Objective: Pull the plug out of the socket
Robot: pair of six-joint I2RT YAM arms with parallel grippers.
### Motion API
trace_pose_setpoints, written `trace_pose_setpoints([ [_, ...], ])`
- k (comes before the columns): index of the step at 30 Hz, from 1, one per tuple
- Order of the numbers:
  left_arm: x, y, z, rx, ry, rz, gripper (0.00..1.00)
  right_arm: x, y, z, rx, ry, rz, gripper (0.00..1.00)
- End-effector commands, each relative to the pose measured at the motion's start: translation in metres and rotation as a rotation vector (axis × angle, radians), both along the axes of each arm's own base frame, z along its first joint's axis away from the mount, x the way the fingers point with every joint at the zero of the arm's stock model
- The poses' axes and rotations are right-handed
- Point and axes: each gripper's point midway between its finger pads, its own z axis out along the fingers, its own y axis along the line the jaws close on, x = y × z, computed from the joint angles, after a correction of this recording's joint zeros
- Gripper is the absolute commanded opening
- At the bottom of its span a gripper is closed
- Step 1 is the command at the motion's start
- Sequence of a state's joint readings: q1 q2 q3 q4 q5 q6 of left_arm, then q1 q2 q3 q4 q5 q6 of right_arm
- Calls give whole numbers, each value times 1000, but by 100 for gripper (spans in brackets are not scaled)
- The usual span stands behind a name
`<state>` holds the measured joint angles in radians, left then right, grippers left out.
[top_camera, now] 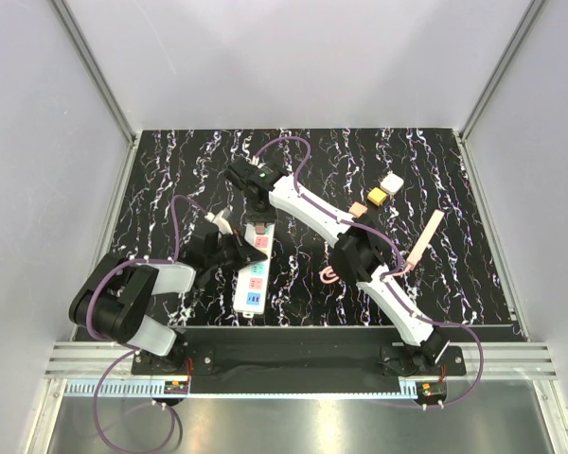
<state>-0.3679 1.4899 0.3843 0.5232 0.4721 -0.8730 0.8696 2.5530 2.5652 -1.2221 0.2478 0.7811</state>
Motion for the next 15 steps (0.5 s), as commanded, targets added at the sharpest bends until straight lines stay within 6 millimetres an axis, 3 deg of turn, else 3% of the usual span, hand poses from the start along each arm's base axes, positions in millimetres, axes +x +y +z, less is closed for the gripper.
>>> trace_pose_setpoints([
  [1, -40, 33, -66, 186, 209, 34, 0, 9, -1, 43, 31, -95, -22, 0],
  [10, -39, 33, -67, 193, 211, 28, 0, 6, 2, 66, 61, -127, -24, 0],
  [15, -39, 30, -63, 165, 201, 26, 0, 0, 1, 68, 76, -102, -23, 0],
])
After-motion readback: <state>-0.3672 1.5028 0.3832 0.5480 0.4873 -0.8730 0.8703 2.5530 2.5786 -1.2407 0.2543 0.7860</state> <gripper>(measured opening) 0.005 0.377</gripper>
